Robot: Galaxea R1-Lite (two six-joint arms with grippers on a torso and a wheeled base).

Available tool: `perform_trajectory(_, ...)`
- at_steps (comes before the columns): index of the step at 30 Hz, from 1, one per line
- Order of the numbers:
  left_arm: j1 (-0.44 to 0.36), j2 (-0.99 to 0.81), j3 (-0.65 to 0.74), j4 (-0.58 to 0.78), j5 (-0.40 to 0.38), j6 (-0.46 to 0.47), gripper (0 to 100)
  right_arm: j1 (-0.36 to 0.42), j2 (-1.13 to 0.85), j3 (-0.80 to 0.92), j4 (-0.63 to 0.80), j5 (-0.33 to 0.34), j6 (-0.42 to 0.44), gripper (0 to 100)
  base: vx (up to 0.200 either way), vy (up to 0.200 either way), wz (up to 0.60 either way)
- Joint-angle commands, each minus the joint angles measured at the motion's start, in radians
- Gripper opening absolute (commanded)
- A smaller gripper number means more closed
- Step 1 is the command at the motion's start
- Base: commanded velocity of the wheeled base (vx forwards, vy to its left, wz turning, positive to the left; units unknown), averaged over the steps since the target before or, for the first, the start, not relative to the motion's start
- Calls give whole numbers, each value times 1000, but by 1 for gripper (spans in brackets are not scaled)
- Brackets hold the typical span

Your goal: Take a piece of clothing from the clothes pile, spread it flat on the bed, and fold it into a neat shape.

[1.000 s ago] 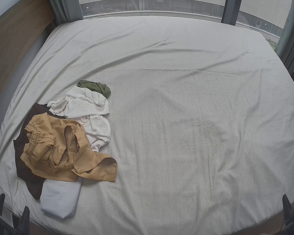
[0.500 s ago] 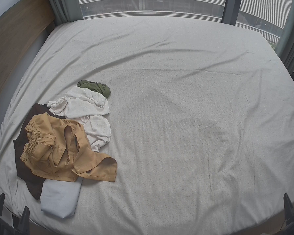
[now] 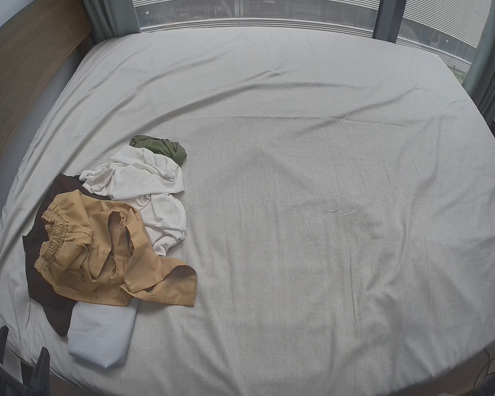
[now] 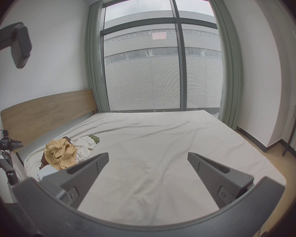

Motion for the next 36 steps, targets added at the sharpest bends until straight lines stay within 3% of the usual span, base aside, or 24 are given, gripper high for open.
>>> perform_trajectory(1,0,-16,18,0,0,0,100,94,300,-73,-124,12,9,100,0,0,0)
perform_trajectory(6,0,-16,18,0,0,0,100,216,477,-127,-219,7,22,100,0,0,0)
perform_trajectory(12,0,-16,18,0,0,0,100,335,598,-178,-237,6,69,100,0,0,0)
perform_trajectory(14,0,-16,18,0,0,0,100,351,622,-187,-245,6,86,100,0,0,0)
perform_trajectory(17,0,-16,18,0,0,0,100,399,690,-236,-276,7,207,100,0,0,0)
perform_trajectory(20,0,-16,18,0,0,0,100,425,736,-273,-271,12,255,100,0,0,0)
perform_trajectory(31,0,-16,18,0,0,-1,100,532,908,-339,-276,21,296,100,0,0,0)
perform_trajectory(36,-1,-16,18,0,0,-1,100,552,992,-380,-276,78,310,100,0,0,0)
